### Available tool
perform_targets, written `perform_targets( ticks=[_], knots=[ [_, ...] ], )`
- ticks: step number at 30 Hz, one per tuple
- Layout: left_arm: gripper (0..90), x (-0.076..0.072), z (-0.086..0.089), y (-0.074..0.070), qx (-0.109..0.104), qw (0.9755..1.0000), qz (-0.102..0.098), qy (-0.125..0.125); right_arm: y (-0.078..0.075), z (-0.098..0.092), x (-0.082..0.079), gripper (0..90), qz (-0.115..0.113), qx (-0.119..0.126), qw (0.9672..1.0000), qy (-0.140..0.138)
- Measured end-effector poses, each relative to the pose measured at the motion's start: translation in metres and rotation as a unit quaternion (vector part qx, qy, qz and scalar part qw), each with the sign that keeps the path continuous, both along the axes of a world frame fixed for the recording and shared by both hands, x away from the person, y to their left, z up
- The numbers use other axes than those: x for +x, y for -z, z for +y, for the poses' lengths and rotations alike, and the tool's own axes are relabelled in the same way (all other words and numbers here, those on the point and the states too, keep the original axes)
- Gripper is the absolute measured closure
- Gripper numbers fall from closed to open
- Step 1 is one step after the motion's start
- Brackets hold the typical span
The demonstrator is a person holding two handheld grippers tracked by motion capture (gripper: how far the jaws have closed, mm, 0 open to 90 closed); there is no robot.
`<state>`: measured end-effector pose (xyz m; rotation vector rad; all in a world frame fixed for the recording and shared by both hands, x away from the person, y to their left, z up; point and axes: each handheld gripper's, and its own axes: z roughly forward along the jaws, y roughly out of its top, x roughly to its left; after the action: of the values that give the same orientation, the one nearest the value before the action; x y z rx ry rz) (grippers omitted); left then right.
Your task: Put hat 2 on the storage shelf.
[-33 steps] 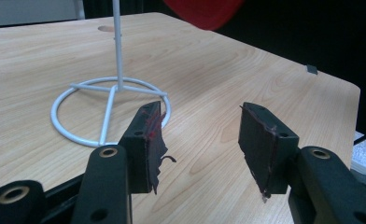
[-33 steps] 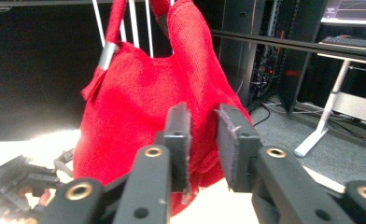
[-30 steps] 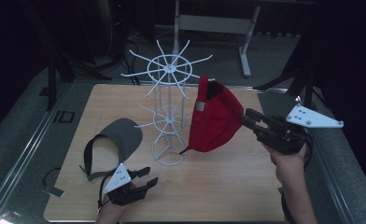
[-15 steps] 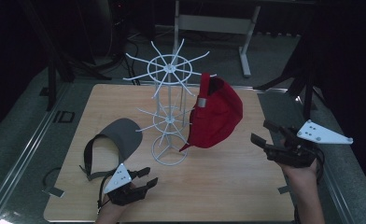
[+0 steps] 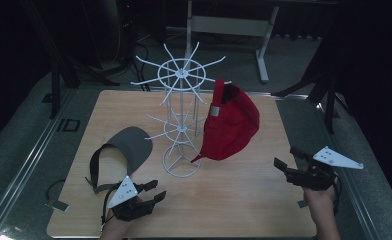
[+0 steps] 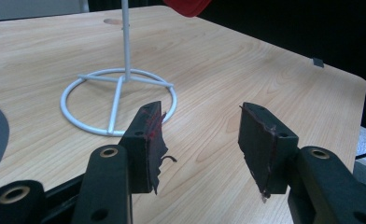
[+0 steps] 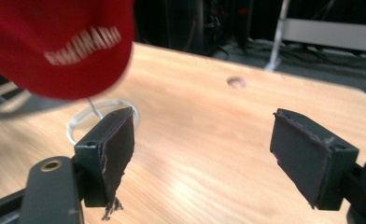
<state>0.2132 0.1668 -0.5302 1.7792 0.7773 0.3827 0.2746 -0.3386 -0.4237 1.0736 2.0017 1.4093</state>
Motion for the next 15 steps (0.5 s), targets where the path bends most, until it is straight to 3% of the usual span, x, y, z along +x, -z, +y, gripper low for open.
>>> perform_targets(
  ticks=[1, 3, 8, 13, 15],
  knots=[
    [50.3, 0.000, 0.000, 0.000, 0.000, 1.0000, 0.000, 0.000, 0.000, 0.000, 0.000, 21.1, 0.000, 0.000, 1.0000, 0.000],
    [50.3, -0.001, 0.003, 0.000, -0.002, 1.0000, 0.001, -0.002, 0.018, -0.001, 0.000, 20.0, -0.001, -0.012, 0.9999, 0.011],
    [51.2, -0.003, 0.013, 0.002, -0.002, 0.9999, 0.003, -0.011, 0.053, -0.007, 0.002, 18.0, -0.001, -0.007, 0.9997, 0.022],
    [51.2, -0.008, 0.025, 0.002, 0.003, 0.9996, 0.004, -0.029, 0.075, -0.014, 0.003, 17.6, 0.007, -0.014, 0.9993, 0.033],
    [51.2, -0.010, 0.032, 0.002, 0.005, 0.9993, 0.004, -0.038, 0.081, -0.017, 0.002, 17.6, -0.001, -0.023, 0.9984, 0.053]
  ],
)
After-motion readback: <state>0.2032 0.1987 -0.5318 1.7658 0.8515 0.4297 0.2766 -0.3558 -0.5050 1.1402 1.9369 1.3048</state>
